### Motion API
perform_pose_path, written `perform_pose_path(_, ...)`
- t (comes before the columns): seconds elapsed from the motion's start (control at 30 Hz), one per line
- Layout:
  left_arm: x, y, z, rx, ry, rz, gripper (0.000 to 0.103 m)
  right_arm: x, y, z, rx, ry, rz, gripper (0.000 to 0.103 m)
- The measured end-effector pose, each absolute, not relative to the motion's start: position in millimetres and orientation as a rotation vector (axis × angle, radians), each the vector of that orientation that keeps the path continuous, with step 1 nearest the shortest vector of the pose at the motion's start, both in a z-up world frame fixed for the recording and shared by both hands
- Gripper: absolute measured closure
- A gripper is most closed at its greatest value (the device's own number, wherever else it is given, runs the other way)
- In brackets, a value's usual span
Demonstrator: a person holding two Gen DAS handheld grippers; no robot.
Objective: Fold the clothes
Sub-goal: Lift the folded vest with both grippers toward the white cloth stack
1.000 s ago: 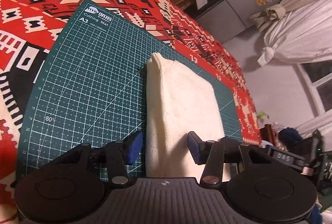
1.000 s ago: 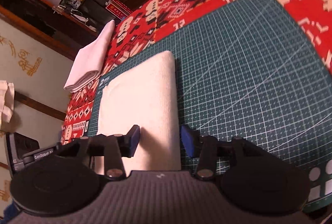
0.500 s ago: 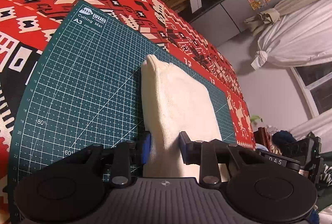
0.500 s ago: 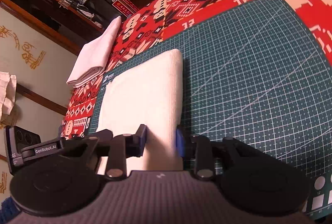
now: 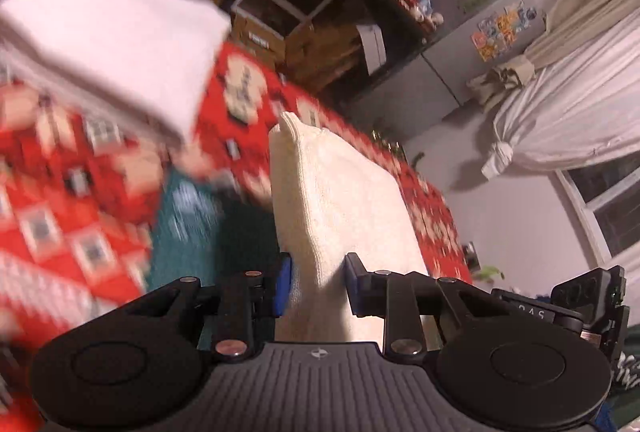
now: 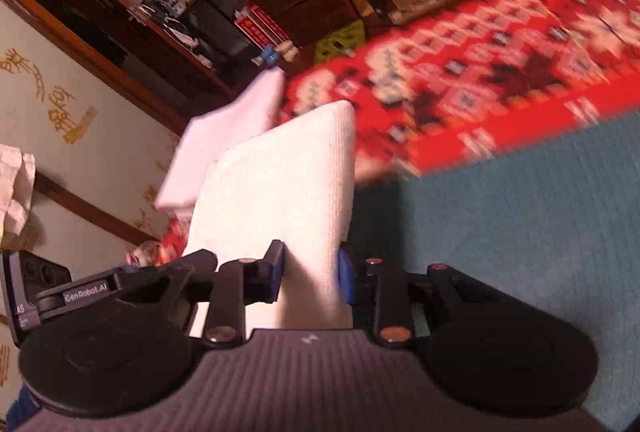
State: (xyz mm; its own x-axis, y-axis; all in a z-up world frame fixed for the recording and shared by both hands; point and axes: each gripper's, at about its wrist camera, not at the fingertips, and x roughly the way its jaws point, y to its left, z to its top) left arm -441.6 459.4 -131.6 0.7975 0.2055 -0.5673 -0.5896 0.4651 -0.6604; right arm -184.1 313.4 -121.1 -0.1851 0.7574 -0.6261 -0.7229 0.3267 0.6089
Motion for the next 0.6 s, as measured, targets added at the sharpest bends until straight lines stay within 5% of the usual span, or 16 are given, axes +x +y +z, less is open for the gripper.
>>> perform_pose_path(0.3,-444.5,601.4,-81.7,-0.864,0.416,0.555,0.075,-189.2,465.4,-84.8,0.111,1.118,1.334,0.073)
perform_pose_path(0.6,-463.7,699.2,-109.1,-0.925,0.385,0.587,0.076,-208.9,567.6,-108.9,0.118,1.146,1.295,0.073)
